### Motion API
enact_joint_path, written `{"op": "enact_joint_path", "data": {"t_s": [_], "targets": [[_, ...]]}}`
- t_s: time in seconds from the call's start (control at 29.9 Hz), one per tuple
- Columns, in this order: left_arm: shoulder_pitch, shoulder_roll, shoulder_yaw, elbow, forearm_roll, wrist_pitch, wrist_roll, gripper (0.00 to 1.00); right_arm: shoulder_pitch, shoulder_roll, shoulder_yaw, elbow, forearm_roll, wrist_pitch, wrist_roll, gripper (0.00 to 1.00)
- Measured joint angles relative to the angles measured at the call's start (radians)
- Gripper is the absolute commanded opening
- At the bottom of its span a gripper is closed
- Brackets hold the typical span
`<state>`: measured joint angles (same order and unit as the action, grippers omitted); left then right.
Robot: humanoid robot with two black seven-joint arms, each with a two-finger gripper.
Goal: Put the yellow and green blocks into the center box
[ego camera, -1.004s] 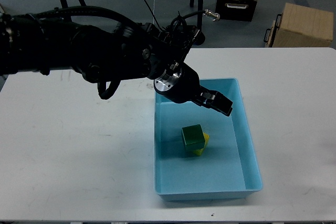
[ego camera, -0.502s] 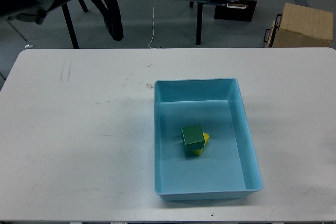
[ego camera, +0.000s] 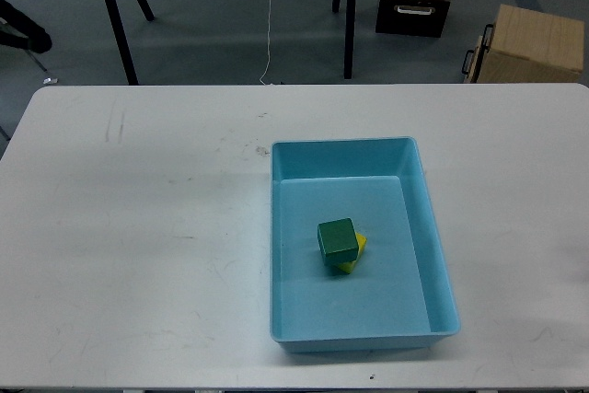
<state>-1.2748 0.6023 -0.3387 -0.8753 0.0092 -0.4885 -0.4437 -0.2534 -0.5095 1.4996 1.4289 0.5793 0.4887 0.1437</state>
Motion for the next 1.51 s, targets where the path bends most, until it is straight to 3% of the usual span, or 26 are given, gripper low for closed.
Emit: {"op": "enact_joint_path", "data": {"t_s": [0.23, 0.44, 0.64, 0.74, 1.0, 1.41, 1.51], "targets": [[0.496, 0.029, -0.486, -0.059, -0.064, 0.000, -0.003, 0.96, 0.001, -0.005, -0.010, 0.015, -0.039, 0.000, 0.000, 1.00], [1.044, 0.015, -0.872, -0.342, -0.104, 0.000, 0.004, 0.98, -0.004, -0.006, -0.013, 0.022, -0.041, 0.000, 0.000, 1.00], [1.492, -0.091, -1.071, -0.583, -0.170, 0.000, 0.023, 0.99, -0.044, 0.016, -0.016, 0.037, -0.041, 0.000, 0.000, 1.00], [1.625, -0.141, -1.085, -0.631, -0.204, 0.000, 0.031, 1.00, -0.097, 0.025, -0.019, 0.069, -0.047, 0.000, 0.000, 1.00], [1.766, -0.246, -1.076, -0.640, -0.218, 0.000, 0.078, 1.00, -0.143, 0.055, -0.047, 0.110, -0.091, 0.000, 0.001, 1.00], [1.756, -0.251, -1.077, -0.649, -0.218, 0.000, 0.083, 1.00, -0.153, 0.118, -0.080, 0.120, -0.144, 0.000, 0.001, 1.00], [1.745, -0.249, -1.076, -0.657, -0.218, 0.000, 0.105, 1.00, -0.158, 0.118, -0.065, 0.130, -0.145, 0.000, 0.001, 1.00]]}}
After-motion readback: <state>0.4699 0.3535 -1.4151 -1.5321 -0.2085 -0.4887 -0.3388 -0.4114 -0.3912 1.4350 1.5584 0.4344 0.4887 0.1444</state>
